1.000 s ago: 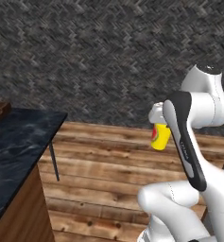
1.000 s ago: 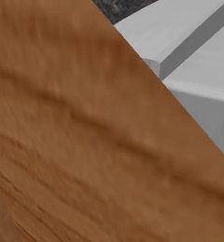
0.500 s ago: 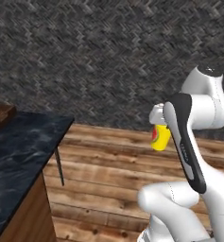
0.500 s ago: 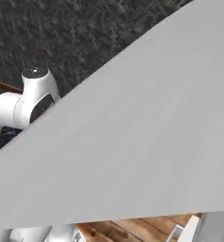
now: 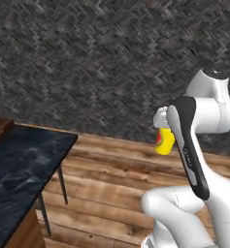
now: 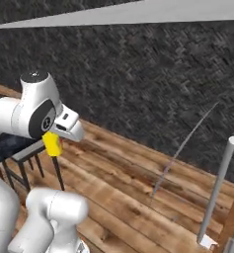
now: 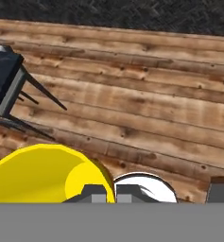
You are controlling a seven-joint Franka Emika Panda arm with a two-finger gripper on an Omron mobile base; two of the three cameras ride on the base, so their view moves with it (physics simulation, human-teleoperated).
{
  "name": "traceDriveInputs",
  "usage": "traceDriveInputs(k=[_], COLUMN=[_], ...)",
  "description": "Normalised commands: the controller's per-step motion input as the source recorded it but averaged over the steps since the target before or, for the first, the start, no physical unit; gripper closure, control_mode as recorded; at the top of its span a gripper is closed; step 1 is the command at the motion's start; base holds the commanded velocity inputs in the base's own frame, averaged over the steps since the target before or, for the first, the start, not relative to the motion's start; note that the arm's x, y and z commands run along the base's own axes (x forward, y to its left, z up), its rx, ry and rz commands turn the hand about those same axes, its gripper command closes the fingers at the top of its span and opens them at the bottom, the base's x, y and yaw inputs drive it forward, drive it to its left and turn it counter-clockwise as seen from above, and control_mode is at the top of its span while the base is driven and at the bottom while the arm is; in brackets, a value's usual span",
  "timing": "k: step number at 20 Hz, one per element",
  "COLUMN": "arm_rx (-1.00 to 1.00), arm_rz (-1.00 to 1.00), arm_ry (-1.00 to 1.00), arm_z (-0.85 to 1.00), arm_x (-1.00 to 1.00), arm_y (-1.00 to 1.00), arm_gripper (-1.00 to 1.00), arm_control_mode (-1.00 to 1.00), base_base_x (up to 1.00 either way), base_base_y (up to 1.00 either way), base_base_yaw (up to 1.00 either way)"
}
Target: There is a tray on the dining counter. Grab the cup, mug, and pitcher and place them on the tray. The pitcher may be placed next to the tray if it cannot fit the tray.
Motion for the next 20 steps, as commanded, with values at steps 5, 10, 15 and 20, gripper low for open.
traceDriveInputs(k=[5, 10, 15, 20], arm_rx=[0.0, 0.0, 0.0, 0.0], arm_rz=[0.0, 0.0, 0.0, 0.0], arm_ry=[0.0, 0.0, 0.0, 0.0], arm_z=[0.0, 0.0, 0.0, 0.0], arm_x=[0.0, 0.0, 0.0, 0.0], arm_y=[0.0, 0.0, 0.0, 0.0], arm_gripper=[1.0, 1.0, 1.0, 1.0], arm_control_mode=[1.0, 1.0, 1.0, 1.0], base_base_x=[0.84, 0.68, 0.5, 0.25], base_base_y=[-0.68, -0.53, -0.65, -0.7], base_base_yaw=[0.49, 0.65, 0.58, 0.64])
